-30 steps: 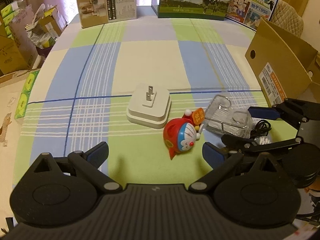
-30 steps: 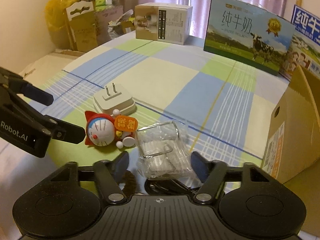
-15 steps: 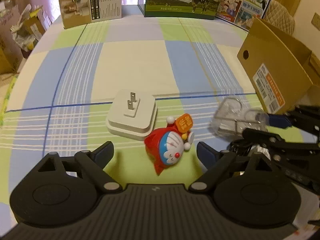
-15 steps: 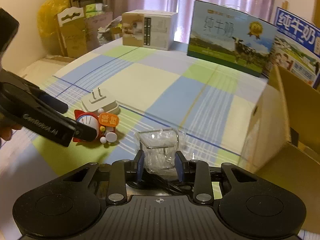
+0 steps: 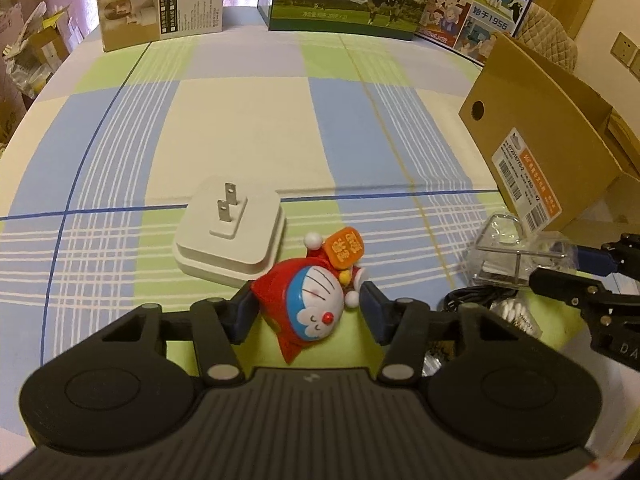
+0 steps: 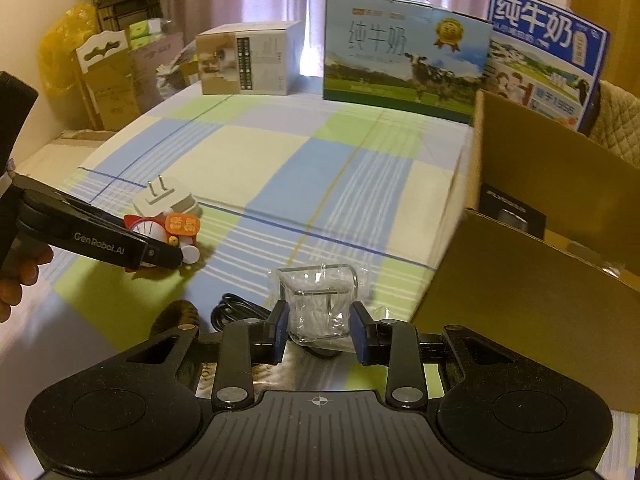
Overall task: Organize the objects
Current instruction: 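Grasp the red Doraemon figure with the left tool while the right tool grasps the clear plastic box, then carry the Doraemon figure with the left tool while the right tool carries the plastic box to the cardboard box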
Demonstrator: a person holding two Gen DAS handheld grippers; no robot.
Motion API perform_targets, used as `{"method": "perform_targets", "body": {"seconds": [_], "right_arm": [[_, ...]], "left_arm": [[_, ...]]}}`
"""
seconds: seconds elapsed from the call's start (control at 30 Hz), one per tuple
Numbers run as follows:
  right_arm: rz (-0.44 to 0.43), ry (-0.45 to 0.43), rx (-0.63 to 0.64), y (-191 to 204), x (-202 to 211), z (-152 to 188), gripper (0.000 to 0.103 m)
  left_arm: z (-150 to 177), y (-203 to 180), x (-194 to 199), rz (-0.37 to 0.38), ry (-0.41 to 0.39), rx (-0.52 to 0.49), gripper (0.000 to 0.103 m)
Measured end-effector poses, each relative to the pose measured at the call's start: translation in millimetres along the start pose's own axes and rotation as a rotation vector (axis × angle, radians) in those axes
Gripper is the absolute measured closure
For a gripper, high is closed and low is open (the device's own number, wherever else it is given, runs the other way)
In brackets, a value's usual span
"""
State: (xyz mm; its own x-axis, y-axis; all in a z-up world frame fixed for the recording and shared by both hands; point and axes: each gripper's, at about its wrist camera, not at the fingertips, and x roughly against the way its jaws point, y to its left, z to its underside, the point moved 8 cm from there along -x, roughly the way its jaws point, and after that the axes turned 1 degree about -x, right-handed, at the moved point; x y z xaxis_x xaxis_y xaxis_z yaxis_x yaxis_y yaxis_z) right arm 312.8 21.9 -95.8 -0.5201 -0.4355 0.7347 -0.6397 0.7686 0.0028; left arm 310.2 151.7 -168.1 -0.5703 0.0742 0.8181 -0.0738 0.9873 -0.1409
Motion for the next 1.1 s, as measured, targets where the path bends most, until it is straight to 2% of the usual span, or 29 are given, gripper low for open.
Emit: {"method": "perform_targets", "body": {"seconds": [0.03,0.43,0.77,1.1], "right_arm": [[0.002,0.0,-0.003,-1,1,0,0.074],[-0.012,-0.031,-0.017,-2,24,-1,0.076],[-0.02,-0.077,-0.009,5,51,-3,0.076],[-0.025,-0.15,-0.022,5,92,-8,0.076]], "left_arm": [[0,-1,1,0.005,-0.003,-0.001,0.063],[9,-11,24,0.016,-0.005,0.012,0.063],[3,-20,65,0.026,-0.069,0.016,0.063],[-9,-48,98,0.06,-0.14,-0.014,0.063]]}}
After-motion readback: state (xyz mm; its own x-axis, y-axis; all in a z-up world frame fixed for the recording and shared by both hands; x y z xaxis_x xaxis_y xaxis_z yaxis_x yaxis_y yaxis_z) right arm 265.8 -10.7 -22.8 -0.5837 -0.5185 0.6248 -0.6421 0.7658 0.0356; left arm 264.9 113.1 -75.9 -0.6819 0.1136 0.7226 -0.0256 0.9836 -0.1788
